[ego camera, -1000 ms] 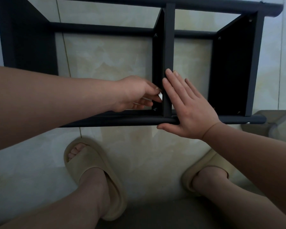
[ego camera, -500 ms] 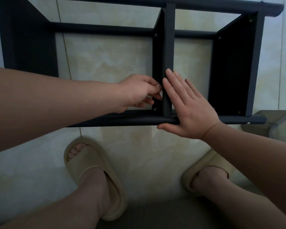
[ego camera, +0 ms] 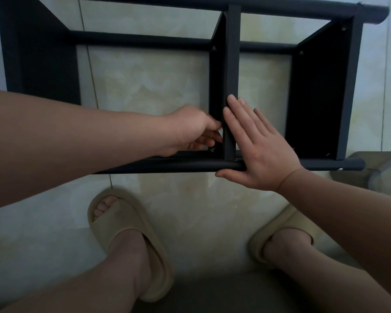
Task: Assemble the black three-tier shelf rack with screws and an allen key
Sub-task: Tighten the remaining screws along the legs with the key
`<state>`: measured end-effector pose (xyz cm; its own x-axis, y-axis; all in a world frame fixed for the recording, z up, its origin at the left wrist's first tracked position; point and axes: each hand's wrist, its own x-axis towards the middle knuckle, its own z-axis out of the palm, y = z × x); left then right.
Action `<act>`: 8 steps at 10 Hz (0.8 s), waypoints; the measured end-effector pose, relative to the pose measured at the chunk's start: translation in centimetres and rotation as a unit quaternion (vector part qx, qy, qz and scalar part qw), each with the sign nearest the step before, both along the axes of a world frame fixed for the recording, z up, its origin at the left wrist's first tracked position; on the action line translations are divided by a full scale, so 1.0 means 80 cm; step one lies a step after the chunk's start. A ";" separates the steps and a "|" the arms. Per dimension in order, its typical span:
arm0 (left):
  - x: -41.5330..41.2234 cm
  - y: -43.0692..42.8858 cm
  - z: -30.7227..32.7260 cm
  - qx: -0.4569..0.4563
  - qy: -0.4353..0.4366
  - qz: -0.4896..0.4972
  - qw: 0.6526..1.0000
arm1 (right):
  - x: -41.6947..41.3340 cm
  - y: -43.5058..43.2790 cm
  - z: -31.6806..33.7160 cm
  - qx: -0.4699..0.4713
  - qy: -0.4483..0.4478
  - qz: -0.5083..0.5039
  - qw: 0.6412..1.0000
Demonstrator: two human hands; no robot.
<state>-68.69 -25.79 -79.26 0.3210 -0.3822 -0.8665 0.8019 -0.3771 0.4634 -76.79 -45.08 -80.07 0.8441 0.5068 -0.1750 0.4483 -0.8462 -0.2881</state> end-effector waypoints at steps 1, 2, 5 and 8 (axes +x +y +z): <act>0.001 -0.001 0.000 0.000 -0.004 -0.004 1.000 | 0.000 0.000 0.000 0.000 -0.001 0.001 1.000; 0.002 -0.001 0.000 0.000 -0.007 -0.011 1.000 | 0.000 0.000 0.000 -0.001 0.000 0.003 1.000; 0.002 0.006 -0.002 0.002 -0.013 -0.031 0.999 | 0.000 0.000 -0.001 -0.002 -0.003 0.003 1.000; 0.003 0.013 -0.004 0.006 -0.042 -0.069 0.997 | 0.000 -0.001 -0.002 -0.004 -0.005 0.005 1.000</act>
